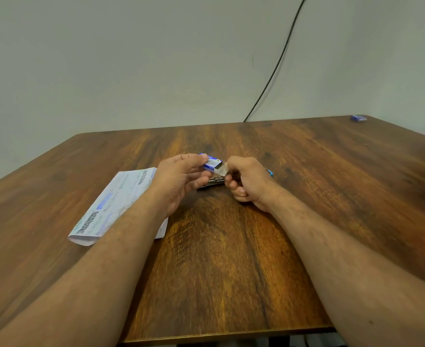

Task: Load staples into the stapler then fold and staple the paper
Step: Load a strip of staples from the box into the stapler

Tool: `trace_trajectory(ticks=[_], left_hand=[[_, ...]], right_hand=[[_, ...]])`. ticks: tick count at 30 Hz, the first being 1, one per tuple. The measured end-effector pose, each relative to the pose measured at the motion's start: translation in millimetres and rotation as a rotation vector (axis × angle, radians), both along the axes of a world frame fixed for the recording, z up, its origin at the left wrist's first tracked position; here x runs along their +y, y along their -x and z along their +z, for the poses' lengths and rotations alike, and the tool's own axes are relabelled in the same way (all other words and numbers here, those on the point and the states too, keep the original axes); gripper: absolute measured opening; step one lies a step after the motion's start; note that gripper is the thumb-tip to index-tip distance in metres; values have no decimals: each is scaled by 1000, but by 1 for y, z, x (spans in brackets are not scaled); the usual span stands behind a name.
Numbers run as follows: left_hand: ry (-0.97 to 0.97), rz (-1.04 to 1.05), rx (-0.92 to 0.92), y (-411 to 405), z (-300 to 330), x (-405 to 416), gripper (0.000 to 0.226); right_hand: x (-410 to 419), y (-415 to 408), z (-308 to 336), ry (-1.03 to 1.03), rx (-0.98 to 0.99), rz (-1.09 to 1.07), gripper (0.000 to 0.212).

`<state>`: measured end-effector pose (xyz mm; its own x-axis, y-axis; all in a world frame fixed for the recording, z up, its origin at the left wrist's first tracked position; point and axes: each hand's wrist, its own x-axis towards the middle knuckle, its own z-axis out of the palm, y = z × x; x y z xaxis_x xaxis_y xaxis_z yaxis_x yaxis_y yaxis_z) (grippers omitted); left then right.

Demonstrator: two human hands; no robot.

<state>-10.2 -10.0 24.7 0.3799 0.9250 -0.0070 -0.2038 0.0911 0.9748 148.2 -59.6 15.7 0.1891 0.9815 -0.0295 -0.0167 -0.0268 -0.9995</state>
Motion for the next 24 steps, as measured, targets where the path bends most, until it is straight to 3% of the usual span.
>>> trace_trajectory(ticks=[5, 12, 24], left_hand=[[-53, 48, 61, 0, -3, 2, 20], [-46, -26, 54, -4, 0, -5, 36], [21, 44, 0, -3, -4, 5, 31]], right_hand=[[-1, 6, 2, 21, -158, -32, 32], [-5, 7, 6, 41, -191, -38, 35], [-3, 9, 6, 72, -249, -53, 34]])
